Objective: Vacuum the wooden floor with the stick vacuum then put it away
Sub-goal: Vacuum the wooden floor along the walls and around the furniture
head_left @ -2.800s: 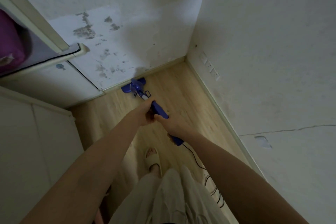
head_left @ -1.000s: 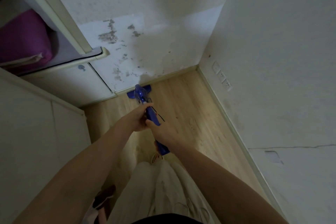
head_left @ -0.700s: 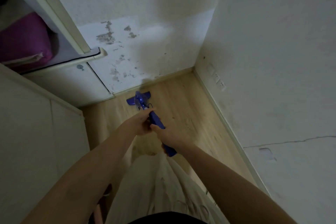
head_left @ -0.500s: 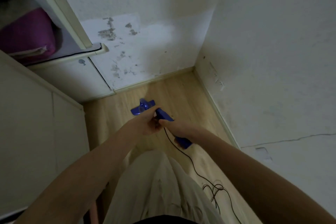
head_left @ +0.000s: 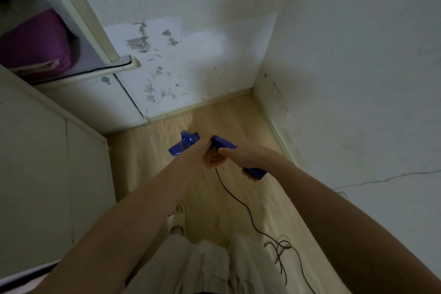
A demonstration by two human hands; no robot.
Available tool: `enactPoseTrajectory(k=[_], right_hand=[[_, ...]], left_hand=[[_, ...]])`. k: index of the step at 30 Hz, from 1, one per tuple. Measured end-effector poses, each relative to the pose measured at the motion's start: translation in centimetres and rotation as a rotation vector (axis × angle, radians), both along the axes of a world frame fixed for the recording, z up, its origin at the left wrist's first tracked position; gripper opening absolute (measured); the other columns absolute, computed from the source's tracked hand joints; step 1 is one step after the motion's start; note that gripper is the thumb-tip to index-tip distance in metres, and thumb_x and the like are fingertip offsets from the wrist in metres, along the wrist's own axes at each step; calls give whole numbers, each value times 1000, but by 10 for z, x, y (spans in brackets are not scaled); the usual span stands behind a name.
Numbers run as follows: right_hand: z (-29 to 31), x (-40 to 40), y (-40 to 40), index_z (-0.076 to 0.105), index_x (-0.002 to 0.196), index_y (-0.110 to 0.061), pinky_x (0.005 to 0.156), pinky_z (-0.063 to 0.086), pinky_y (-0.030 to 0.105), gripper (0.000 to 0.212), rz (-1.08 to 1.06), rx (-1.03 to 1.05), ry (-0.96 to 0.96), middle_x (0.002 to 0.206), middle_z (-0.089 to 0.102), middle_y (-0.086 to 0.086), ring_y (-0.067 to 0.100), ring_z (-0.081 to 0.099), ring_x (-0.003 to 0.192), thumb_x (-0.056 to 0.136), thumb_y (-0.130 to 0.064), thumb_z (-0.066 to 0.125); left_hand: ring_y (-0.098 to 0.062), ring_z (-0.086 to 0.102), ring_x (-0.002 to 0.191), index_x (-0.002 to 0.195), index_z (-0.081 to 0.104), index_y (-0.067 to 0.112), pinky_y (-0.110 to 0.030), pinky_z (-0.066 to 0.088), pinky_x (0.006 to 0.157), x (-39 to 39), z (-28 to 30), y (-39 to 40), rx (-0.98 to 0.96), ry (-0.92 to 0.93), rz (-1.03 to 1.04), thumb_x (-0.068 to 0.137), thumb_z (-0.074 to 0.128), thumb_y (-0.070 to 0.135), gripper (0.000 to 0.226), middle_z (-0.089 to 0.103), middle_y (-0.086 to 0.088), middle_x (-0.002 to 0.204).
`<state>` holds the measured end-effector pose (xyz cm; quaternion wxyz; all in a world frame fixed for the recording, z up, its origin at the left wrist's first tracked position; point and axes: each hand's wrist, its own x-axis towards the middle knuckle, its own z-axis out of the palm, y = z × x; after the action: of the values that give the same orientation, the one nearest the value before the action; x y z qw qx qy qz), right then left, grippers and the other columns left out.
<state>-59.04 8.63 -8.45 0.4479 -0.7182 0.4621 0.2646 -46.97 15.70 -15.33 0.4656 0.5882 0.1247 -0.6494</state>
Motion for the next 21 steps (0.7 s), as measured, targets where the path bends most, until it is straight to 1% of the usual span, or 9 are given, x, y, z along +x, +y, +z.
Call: enactPoseTrajectory(k=[2, 5, 7, 8, 9, 11, 12, 15, 21], right_hand=[[-5, 14, 1, 45, 83, -16, 47, 45, 25, 42, -22, 21, -10, 69, 56, 7, 18, 51, 50, 95, -56, 46], [-17, 31, 1, 47, 85, -15, 47, 45, 24, 47, -86, 54, 15, 71, 56, 7, 17, 50, 51, 93, -61, 46], [-28, 46, 7, 47, 83, -14, 49, 45, 26, 48, -145, 84, 6, 70, 55, 7, 17, 49, 50, 93, -62, 47], [-33, 54, 11, 47, 82, -14, 51, 46, 27, 49, -179, 94, -6, 69, 55, 6, 17, 50, 50, 92, -62, 48], [-38, 65, 17, 48, 81, -13, 52, 46, 28, 50, -226, 107, -22, 67, 55, 6, 17, 51, 50, 91, -63, 49], [-44, 79, 29, 48, 79, -13, 52, 48, 29, 52, -314, 118, -56, 64, 56, 6, 18, 52, 48, 90, -64, 51], [-46, 90, 37, 48, 79, -13, 50, 48, 28, 52, -354, 128, -67, 62, 56, 6, 18, 52, 47, 90, -63, 51], [-51, 126, 66, 46, 81, -16, 48, 46, 26, 46, -458, 209, -82, 63, 54, 5, 16, 49, 46, 93, -61, 48], [-52, 178, 116, 49, 78, -17, 52, 49, 29, 43, -503, 176, -149, 64, 56, 3, 14, 51, 47, 95, -56, 47]], left_hand=[[-16, 62, 65, 112, 57, 6, -25, 54, 51, 15, -5, -1, 6, -4, 48, 91, 62, 35, 37, 65, -8, 77], [-12, 53, 42, 95, 54, 7, -21, 51, 45, 41, -10, -2, 11, 6, 14, 90, 65, 32, 27, 53, -3, 49], [-12, 52, 34, 97, 52, 9, -21, 47, 41, 54, -10, -3, 34, 4, 4, 90, 65, 31, 27, 50, -2, 41], [-13, 59, 40, 103, 53, 8, -23, 47, 41, 61, -11, -3, 38, 12, 14, 90, 65, 30, 28, 56, -4, 47], [-16, 69, 59, 111, 53, 7, -26, 49, 42, 72, -13, -4, 43, 12, 26, 91, 65, 27, 31, 66, -7, 65], [-21, 67, 99, 125, 51, 5, -29, 51, 52, 86, -17, -3, 70, -8, 54, 92, 63, 23, 39, 66, -12, 109], [-22, 65, 99, 124, 51, 5, -30, 51, 58, 99, -20, -2, 84, -9, 37, 92, 63, 23, 39, 64, -12, 111], [-22, 59, 76, 113, 49, 4, -32, 48, 75, 134, -21, 6, 122, 20, -47, 93, 60, 21, 28, 59, -12, 89], [-21, 58, 78, 92, 55, 6, -35, 51, 84, 187, -22, 37, 127, 33, -117, 92, 63, 23, 20, 59, -12, 87]])
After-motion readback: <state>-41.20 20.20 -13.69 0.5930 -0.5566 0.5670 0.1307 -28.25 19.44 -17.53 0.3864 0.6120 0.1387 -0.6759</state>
